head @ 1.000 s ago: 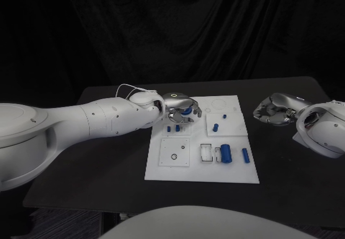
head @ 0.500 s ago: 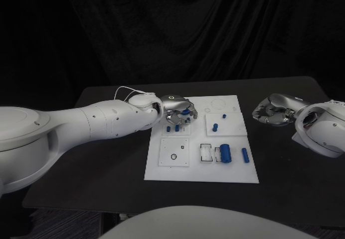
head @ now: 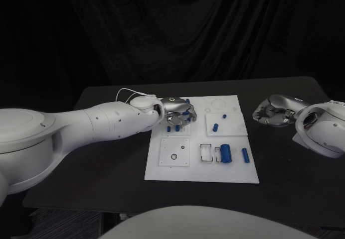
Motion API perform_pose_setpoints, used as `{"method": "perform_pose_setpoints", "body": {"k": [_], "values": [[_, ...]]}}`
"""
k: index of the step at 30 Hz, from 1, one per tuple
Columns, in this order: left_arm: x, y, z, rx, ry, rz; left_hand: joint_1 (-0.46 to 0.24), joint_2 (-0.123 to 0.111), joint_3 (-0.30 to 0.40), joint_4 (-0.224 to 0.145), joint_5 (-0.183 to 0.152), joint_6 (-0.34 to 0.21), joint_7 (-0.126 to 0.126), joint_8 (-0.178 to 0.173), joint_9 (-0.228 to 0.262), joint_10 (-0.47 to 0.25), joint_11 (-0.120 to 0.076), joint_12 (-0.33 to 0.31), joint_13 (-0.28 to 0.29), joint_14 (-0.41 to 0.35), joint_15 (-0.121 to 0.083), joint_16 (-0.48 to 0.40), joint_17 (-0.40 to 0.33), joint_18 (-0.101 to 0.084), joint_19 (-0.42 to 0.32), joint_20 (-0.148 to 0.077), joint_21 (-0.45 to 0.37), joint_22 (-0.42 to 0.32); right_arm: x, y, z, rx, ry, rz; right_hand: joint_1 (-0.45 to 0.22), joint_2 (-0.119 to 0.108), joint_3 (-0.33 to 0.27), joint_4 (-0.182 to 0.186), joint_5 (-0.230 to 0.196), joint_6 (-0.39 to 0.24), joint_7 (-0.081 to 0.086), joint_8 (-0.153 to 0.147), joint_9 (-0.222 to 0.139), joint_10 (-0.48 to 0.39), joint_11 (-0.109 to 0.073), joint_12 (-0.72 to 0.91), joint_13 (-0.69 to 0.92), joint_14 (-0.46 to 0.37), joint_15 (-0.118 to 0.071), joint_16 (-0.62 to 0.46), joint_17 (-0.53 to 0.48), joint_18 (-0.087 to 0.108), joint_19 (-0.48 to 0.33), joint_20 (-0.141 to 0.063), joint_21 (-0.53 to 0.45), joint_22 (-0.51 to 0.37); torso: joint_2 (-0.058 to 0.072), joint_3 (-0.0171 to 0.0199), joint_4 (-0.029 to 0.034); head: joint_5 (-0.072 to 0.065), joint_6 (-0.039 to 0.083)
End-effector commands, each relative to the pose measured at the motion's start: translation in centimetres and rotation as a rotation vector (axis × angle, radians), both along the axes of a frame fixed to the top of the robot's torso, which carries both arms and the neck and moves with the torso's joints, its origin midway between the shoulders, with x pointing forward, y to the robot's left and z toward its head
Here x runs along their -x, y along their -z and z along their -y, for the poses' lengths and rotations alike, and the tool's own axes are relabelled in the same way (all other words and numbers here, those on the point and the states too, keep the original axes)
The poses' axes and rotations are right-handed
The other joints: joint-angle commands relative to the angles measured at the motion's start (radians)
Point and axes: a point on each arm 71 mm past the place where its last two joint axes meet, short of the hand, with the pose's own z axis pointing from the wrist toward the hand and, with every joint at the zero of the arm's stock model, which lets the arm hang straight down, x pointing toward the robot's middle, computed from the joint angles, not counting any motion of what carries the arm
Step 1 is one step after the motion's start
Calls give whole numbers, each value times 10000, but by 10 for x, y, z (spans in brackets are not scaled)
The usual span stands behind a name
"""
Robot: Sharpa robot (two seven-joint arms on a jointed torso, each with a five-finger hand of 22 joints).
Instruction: Assemble the parts on the task board
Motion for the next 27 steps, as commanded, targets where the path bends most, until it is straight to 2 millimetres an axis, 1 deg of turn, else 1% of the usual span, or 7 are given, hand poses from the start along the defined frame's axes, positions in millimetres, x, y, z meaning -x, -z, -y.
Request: {"method": "perform_pose_setpoints", "body": {"k": [1, 10, 15, 16, 21, 27], "values": [[0, 2, 2, -21, 12, -73, 90, -7, 63, -106, 90, 59, -2, 46, 70, 122, -16, 82, 34, -33, 6, 29, 379, -113, 18, 14, 0, 1582, 0, 1, 1, 172, 131, -189, -16, -66, 19, 15, 33, -56, 21, -34, -18, -5, -5, -1, 688, 336, -76, -15, -19, 50, -8, -1, -30, 1635, -7, -1, -2, -1, -1], [-1, 5, 0, -50, -62, -58, 105, 11, 281, -302, 238, 105, -25, 93, 272, 283, -59, 229, 159, 0, -31, 51, 406, -121, 53, -23, 57, 1598, 0, 2, 1, 227, 133, -277, -20, -65, 22, 23, 33, -81, 19, -49, -25, -12, -13, -7, 679, 329, -81, -27, -39, 53, -12, -3, -41, 1633, -3, 2, -2, -21, -1], [-2, 5, -1, -40, -91, -17, 56, 31, 349, -336, 264, 137, -29, 123, 362, 348, -69, 286, 210, 14, -41, 60, 418, -127, 72, -37, 87, 1606, 0, 2, 1, 255, 149, -312, -22, -65, 24, 27, 33, -99, 19, -59, -30, -17, -21, -11, 674, 323, -85, -36, -54, 59, -22, -5, -67, 1626, -2, 2, 2, -25, -1], [-2, 4, -1, -19, -84, 17, 11, 73, 390, -372, 251, 196, -20, 179, 477, 469, -108, 396, 296, 53, -62, 78, 454, -141, 121, -55, 150, 1624, 0, 2, 1, 263, 150, -324, -24, -67, 26, 31, 32, -116, 18, -69, -34, -27, -26, -19, 663, 322, -90, -36, -52, 60, -24, -7, -70, 1625, -3, 2, 3, -23, -1], [-1, 4, -1, 32, -53, 89, -62, 141, 433, -463, 240, 289, -8, 294, 743, 662, -195, 591, 478, 98, -124, 97, 478, -152, 172, -114, 216, 1640, -1, 3, 1, 291, 151, -352, -25, -67, 28, 34, 31, -131, 17, -77, -38, -29, -31, -21, 661, 318, -94, -42, -60, 64, -32, -9, -91, 1619, -7, 2, 10, -5, -1], [-1, 3, -1, 89, 0, 148, -112, 238, 450, -516, 217, 403, 31, 415, 996, 823, -281, 725, 614, 173, -189, 124, 548, -174, 253, -172, 312, 1669, -1, 3, 1, 315, 169, -373, -24, -66, 32, 36, 30, -149, 16, -88, -42, -32, -39, -24, 658, 316, -99, -44, -63, 64, -32, -12, -90, 1620, -7, 1, 3, 24, -1]]}}
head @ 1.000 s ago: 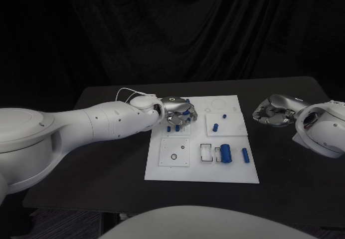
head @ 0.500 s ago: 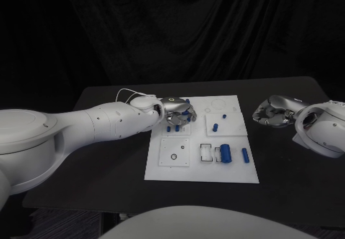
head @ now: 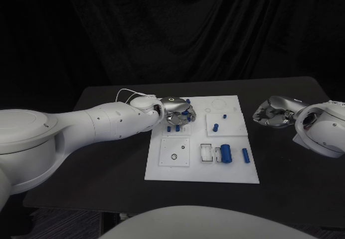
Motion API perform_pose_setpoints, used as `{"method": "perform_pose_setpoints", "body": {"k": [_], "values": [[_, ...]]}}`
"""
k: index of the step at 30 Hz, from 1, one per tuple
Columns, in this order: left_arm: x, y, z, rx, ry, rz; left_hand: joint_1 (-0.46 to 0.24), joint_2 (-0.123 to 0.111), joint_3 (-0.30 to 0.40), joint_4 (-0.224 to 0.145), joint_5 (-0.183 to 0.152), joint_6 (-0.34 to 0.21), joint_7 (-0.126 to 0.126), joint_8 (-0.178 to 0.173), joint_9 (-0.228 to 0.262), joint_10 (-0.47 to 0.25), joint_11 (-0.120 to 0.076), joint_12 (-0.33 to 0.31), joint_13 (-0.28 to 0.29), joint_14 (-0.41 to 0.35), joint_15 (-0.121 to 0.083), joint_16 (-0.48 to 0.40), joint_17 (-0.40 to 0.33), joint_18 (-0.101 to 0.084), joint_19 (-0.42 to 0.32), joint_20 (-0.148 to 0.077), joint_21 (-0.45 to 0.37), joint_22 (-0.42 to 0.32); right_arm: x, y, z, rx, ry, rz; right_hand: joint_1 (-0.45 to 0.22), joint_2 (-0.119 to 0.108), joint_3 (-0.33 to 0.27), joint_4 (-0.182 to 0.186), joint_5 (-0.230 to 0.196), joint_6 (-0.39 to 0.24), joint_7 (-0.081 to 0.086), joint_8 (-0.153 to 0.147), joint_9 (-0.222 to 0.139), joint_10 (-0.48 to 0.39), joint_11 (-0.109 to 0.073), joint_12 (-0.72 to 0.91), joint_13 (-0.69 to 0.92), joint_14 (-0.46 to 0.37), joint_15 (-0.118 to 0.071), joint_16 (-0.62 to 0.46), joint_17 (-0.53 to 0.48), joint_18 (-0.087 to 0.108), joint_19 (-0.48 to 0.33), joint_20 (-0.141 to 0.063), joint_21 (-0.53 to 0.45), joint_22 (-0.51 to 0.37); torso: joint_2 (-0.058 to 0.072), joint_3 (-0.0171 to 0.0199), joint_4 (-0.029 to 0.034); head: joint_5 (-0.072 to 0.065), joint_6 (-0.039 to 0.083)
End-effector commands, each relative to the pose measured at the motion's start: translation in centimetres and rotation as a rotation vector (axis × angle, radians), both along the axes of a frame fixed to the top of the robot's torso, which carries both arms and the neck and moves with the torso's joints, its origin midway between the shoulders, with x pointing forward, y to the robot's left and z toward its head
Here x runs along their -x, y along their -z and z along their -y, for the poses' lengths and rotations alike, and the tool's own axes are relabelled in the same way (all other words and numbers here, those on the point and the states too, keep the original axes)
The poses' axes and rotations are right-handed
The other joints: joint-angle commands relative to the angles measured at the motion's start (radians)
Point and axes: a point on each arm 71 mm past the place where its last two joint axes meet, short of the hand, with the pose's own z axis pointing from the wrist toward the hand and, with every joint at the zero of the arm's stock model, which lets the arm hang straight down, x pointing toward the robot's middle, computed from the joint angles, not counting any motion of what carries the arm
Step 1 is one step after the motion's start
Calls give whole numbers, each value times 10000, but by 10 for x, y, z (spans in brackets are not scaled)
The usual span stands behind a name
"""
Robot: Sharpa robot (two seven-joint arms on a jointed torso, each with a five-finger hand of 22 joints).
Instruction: Assemble the parts on the task board
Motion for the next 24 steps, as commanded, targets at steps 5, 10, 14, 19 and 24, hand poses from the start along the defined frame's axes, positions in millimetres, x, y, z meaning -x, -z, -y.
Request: {"method": "perform_pose_setpoints", "body": {"k": [5, 10, 14, 19, 24], "values": [[3, 0, 1, 158, 191, 163, 7, 176, 30, -149, 9, 182, 56, 185, 324, 307, -107, 140, 118, 141, -126, 92, 656, -204, 219, -96, 194, 1707, -1, 1, 2, 152, 144, -124, -23, -66, 35, 37, 28, -86, 15, -44, -11, -31, -43, -24, 660, 275, -63, -48, -16, 64, -32, -15, -52, 1620, -5, -1, -5, 25, -1], [3, -1, -1, 257, 198, 350, 13, 210, 50, -176, 0, 193, 67, 210, 416, 367, -154, 129, 121, 53, -160, 49, 511, -179, 153, -124, 108, 1673, 0, 1, 2, 159, 158, -131, -17, -67, 41, 36, 22, -113, 15, -59, -17, -36, -52, -28, 655, 273, -70, -51, -20, 65, -34, -19, -56, 1619, -9, 5, -5, 18, -1], [5, -4, -5, 451, 223, 657, 0, 226, 46, -207, -35, 262, 116, 273, 572, 507, -224, 121, 118, 107, -227, 59, 570, -202, 227, -175, 190, 1702, 0, 1, 3, 168, 175, -142, -17, -67, 41, 36, 22, -113, 15, -59, -17, -36, -52, -28, 655, 273, -70, -51, -20, 65, -34, -19, -56, 1619, -10, 1, -8, 24, -1], [11, -9, -9, 738, 325, 942, -11, 161, 66, -244, -126, 328, 150, 301, 682, 613, -244, 78, 90, 180, -271, 78, 632, -222, 303, -219, 266, 1727, 0, 1, 5, 184, 222, -153, -17, -67, 41, 36, 22, -113, 15, -59, -17, -36, -52, -28, 655, 273, -70, -51, -20, 65, -34, -19, -56, 1619, -15, 10, 10, 12, -1], [18, -26, -12, 1055, 512, 1281, -14, 101, 179, -264, -299, 334, 123, 258, 735, 690, -256, 14, 50, 202, -290, 72, 630, -228, 331, -246, 280, 1731, 0, 1, 6, 206, 264, -173, -13, -70, 45, 35, 12, -136, 13, -72, -23, -49, -61, -39, 640, 268, -79, -58, -31, 69, -40, -26, -74, 1614, -13, 15, 21, 32, -1]]}}
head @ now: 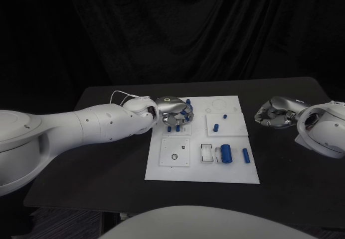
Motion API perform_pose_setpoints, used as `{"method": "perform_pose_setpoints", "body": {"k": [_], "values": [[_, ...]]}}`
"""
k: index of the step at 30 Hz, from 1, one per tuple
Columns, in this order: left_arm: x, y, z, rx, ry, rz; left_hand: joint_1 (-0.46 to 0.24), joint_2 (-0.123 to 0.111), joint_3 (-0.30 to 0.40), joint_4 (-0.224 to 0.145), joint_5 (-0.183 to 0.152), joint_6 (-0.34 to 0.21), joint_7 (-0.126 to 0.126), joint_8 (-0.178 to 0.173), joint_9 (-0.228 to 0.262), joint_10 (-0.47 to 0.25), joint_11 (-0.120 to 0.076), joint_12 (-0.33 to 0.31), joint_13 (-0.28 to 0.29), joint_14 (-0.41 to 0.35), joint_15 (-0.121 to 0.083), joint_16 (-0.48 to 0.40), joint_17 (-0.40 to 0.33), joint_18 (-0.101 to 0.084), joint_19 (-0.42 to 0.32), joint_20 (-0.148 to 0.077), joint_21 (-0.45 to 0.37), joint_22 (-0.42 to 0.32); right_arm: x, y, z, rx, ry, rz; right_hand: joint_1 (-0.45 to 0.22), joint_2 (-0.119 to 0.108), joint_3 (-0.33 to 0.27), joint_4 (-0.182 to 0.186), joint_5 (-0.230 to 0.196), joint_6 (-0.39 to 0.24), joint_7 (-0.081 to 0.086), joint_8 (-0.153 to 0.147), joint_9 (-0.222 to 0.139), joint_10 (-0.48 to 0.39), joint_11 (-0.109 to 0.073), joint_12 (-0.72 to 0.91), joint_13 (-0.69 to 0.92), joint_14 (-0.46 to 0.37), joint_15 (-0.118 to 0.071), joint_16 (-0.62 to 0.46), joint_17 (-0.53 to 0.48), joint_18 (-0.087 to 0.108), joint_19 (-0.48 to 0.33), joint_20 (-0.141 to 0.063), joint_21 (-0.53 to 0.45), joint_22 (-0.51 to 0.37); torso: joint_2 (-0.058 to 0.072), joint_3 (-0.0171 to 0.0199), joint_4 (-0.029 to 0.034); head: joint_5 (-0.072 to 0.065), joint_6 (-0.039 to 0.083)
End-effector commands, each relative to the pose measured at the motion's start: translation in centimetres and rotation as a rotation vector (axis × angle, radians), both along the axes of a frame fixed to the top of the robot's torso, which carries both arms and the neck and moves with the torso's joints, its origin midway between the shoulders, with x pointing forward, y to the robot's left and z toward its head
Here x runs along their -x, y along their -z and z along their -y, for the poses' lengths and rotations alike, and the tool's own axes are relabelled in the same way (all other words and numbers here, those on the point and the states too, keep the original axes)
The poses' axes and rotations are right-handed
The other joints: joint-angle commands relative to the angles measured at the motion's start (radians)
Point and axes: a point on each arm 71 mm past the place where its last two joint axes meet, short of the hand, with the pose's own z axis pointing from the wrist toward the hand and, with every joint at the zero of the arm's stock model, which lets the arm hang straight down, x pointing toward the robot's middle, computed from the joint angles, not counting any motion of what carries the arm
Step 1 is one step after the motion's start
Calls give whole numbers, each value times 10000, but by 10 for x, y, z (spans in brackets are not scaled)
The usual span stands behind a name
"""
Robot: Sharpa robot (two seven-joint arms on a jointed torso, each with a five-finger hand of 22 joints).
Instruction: Assemble the parts on the task board
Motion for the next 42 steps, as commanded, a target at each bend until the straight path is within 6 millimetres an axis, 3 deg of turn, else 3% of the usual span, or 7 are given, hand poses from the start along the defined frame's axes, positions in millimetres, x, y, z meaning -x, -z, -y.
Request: {"method": "perform_pose_setpoints", "body": {"k": [1, 11, 14, 17, 19, 30, 42], "values": [[2, -19, 1, 493, 264, 735, -25, -55, 80, -32, -72, 50, -25, -24, 25, 104, -13, -49, -16, 43, -61, 29, 626, -68, 71, -55, 52, 1733, 0, 0, 2, 127, 147, -90, -12, -71, 45, 35, 12, -63, 14, -34, -15, -13, -25, -39, 641, 304, -43, -58, -8, 69, -40, -26, -33, 1614, 12, 4, 15, 17, -1], [7, -45, -19, 515, 154, 858, 0, -84, 226, -57, -76, -16, -7, -113, 49, 170, -46, -87, -34, 14, -80, 3, 569, -53, 31, -78, -8, 1713, -1, 1, 2, 165, 164, -127, -12, -73, 46, 36, 4, -69, 14, -37, -16, -28, -31, -50, 624, 301, -47, -61, -13, 68, -40, -29, -31, 1615, 4, 8, 12, 71, -1], [7, -45, -22, 435, 56, 760, -4, -117, 246, -64, -75, -50, 15, -147, 52, 182, -43, -92, -31, -2, -85, -7, 541, -47, 14, -84, -32, 1705, -1, 1, 2, 162, 156, -126, -12, -73, 46, 36, 4, -69, 14, -37, -16, -28, -31, -50, 624, 301, -47, -61, -13, 68, -40, -29, -31, 1615, 31, -29, 49, 43, -1], [7, -41, -27, 308, -93, 599, -14, -155, 284, -66, -76, -118, 12, -208, 51, 149, -23, -131, -39, -18, -82, -18, 515, -48, 12, -88, -37, 1704, -1, 1, 1, 160, 131, -134, -11, -74, 47, 37, -1, -72, 13, -38, -17, -38, -36, -58, 613, 298, -50, -67, -21, 71, -45, -31, -47, 1611, 32, -36, 19, 82, -1], [6, -37, -30, 225, -189, 473, -32, -180, 319, -58, -78, -164, 18, -257, 54, 99, 1, -179, -50, -42, -71, -32, 479, -44, -6, -85, -61, 1696, -1, 1, 1, 158, 127, -134, -11, -74, 47, 37, -1, -72, 13, -38, -17, -38, -36, -58, 613, 298, -50, -67, -21, 71, -45, -31, -47, 1611, 14, -14, -22, 114, -1], [7, -10, -31, -63, -499, -73, -46, -222, 375, -60, -81, -263, 39, -348, 56, 40, 42, -242, -61, -53, -48, -41, 463, -47, -8, -72, -65, 1696, 0, 1, 3, 171, 162, -142, -4, -73, 53, 35, -6, -75, 8, -39, -18, -45, -41, -63, 607, 297, -56, -67, -20, 72, -48, -36, -53, 1610, 19, -14, -14, 96, -1], [6, 2, -34, -276, -757, -373, -21, -242, 441, -94, -44, -330, 47, -418, 57, 33, 76, -272, -64, -52, -26, -43, 463, -50, -5, -56, -62, 1699, 0, 1, 4, 177, 181, -149, 4, -73, 59, 32, -9, -77, 5, -40, -18, -46, -44, -64, 608, 296, -60, -68, -21, 71, -47, -41, -48, 1611, 23, -7, -1, 51, -1]]}}
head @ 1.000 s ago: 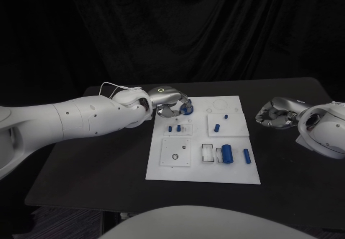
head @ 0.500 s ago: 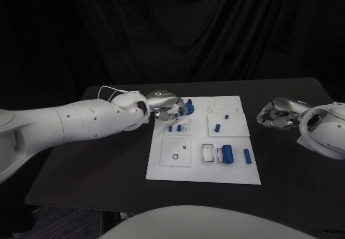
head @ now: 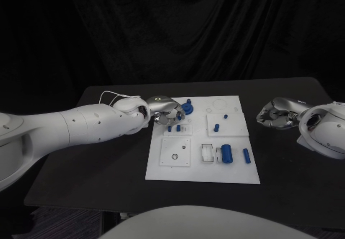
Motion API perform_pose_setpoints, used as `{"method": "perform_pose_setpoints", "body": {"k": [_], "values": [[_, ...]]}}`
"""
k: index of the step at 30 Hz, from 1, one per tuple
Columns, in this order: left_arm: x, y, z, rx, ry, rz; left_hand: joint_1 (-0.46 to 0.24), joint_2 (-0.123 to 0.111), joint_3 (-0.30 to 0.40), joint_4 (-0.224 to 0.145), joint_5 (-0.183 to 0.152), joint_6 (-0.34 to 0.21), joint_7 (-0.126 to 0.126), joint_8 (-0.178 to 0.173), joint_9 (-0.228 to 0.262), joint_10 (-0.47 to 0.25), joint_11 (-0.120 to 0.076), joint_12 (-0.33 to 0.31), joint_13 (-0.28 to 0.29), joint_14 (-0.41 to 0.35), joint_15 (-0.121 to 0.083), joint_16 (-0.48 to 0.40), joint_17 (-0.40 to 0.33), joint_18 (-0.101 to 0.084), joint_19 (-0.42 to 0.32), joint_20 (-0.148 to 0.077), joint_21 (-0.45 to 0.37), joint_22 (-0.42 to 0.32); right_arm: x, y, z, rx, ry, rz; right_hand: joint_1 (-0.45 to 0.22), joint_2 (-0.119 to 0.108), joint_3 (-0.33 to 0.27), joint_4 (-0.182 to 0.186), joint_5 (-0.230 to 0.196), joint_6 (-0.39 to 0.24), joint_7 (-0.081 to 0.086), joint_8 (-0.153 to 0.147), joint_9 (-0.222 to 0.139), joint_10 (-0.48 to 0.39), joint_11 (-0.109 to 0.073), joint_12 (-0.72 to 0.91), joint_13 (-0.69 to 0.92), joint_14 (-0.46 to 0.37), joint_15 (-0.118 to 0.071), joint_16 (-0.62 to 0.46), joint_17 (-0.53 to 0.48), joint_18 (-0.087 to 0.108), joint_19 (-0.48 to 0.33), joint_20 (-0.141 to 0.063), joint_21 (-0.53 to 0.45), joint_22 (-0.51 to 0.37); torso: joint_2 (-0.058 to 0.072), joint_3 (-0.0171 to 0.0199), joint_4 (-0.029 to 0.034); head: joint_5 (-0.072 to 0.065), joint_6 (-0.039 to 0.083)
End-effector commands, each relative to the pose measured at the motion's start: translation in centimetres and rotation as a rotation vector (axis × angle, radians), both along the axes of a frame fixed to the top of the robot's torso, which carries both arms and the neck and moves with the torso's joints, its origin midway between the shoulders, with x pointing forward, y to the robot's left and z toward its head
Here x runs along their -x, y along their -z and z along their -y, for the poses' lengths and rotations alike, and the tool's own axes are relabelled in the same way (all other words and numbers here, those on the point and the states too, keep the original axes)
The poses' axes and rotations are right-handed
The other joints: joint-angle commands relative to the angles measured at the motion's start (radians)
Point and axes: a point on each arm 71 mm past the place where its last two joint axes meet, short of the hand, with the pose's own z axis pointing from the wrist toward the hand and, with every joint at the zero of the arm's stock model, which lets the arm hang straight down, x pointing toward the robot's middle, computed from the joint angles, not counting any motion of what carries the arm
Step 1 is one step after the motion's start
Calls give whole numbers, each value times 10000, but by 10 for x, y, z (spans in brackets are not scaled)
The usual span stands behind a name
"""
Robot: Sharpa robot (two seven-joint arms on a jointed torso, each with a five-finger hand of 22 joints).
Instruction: Assemble the parts on the task board
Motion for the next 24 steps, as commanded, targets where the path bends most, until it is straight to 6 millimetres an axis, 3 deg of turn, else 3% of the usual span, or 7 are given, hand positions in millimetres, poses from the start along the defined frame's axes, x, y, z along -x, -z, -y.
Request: {"method": "perform_pose_setpoints", "body": {"k": [1, 8, 24], "values": [[0, 3, -1, -74, -96, -188, 4, -132, 70, -4, 13, -77, 12, -45, -2, 7, 68, -39, -11, -52, 46, -42, 464, -54, -38, -21, -24, 1699, 0, 0, 2, 103, 118, -60, 3, -73, 31, 4, -8, -78, 4, -40, -10, -46, -45, -64, 609, 296, -61, -68, -7, 72, -47, -41, -48, 1612, 0, 0, 16, -11, -1], [1, 4, -5, -64, -231, -119, -5, -147, 75, -4, 21, -81, 23, -56, -1, 5, 81, -45, -11, -39, 51, -37, 482, -61, -20, -17, -1, 1707, 0, 0, 2, 121, 124, -87, 3, -73, 31, 4, -8, -78, 4, -40, -10, -46, -45, -64, 609, 296, -61, -68, -7, 72, -47, -41, -48, 1612, -8, -11, 18, -8, -1], [1, 6, -10, -125, -449, -140, -8, -166, 114, -15, 47, -93, 32, -88, 0, -22, 109, -76, -16, -51, 67, -43, 460, -57, -35, -3, -21, 1701, 0, 1, 2, 182, 128, -178, 11, -73, 38, 1, -10, -81, 2, -41, -11, -51, -47, -69, 604, 294, -65, -70, -10, 74, -53, -46, -64, 1608, -2, 2, 4, 6, -1]]}}
